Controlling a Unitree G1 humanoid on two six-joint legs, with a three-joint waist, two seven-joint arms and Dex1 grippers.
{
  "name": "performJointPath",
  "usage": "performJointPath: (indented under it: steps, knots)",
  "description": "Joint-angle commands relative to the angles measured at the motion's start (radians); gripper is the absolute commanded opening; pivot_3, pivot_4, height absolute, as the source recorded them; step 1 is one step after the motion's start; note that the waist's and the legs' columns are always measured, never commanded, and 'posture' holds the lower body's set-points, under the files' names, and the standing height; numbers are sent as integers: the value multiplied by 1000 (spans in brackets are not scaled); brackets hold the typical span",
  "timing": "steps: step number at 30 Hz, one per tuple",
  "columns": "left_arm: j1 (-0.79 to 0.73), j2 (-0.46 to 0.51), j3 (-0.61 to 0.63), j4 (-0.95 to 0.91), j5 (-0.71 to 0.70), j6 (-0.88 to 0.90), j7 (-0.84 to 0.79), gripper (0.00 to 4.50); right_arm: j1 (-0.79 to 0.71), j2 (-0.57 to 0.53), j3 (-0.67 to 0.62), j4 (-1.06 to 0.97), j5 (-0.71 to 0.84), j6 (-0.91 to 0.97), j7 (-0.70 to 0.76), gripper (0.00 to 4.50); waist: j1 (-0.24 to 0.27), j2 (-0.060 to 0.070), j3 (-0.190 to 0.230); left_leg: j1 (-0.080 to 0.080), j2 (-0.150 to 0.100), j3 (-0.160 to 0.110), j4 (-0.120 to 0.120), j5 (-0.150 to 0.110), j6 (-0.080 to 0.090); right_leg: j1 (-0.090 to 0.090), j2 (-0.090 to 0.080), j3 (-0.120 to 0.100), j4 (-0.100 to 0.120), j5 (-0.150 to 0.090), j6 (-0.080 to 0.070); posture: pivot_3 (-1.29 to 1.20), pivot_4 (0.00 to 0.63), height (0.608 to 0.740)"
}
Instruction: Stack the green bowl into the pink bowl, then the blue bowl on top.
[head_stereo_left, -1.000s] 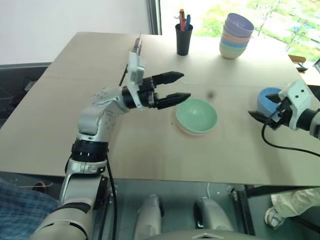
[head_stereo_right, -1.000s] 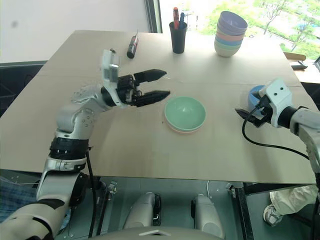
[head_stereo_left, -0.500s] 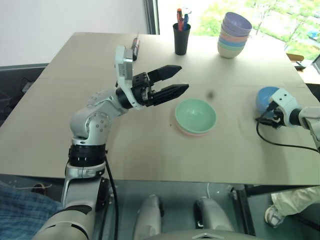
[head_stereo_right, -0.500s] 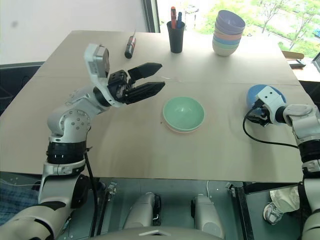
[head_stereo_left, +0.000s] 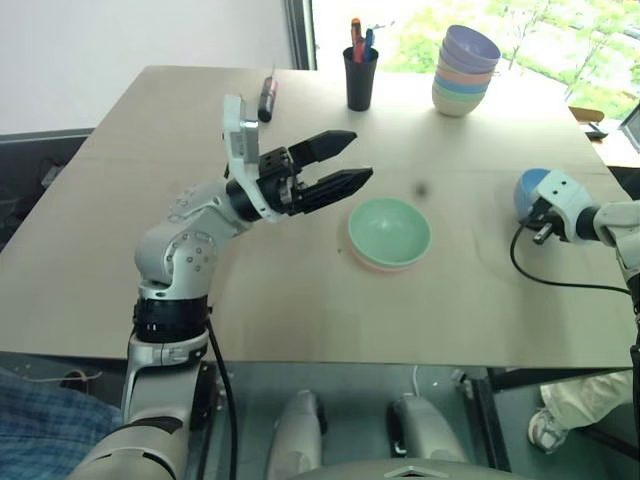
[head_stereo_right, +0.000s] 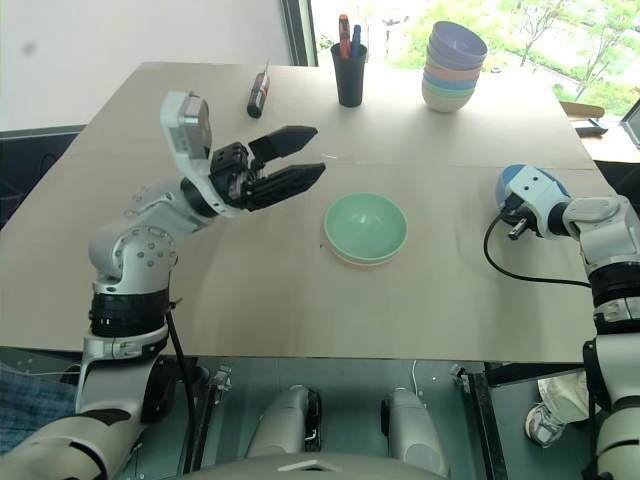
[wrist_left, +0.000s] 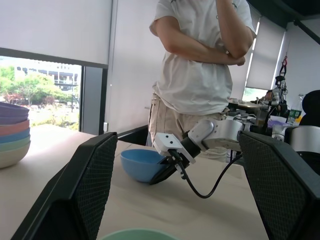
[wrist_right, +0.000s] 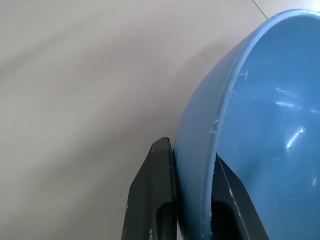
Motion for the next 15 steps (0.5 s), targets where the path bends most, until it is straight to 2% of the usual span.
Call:
performJointPath:
  steps: [1, 3, 8, 15]
  knots:
    - [30, 26, 27, -1, 41, -53, 7, 4060, 44, -13, -19, -131, -7, 14, 3, 5, 0, 0, 0, 0, 0, 0, 0, 0, 0, 0, 0, 0, 0, 0, 0, 0, 150, 740]
    - [62, 48, 26, 1, 68, -75, -4, 4060, 59, -21, -26, -234, -13, 59, -7, 5, -6, 1, 0, 1, 0, 1, -1, 0, 0, 0, 0, 1, 0, 0, 0, 0, 150, 740]
    - [152, 102, 50, -23, 87, -85, -7, 4060, 84, -59, -2, -564, -13, 204, 86, 5, -6, 5, 3, -1, 0, 3, -2, 0, 0, -3, 0, 2, 1, 0, 0, 0, 150, 740]
    - [286, 214, 94, -11, 133, -133, -47, 4060, 5, 10, 37, -954, 46, 415, 139, 5, 0, 5, 3, -1, 1, 3, -3, 0, 0, -4, 0, 1, 0, 0, 0, 0, 150, 740]
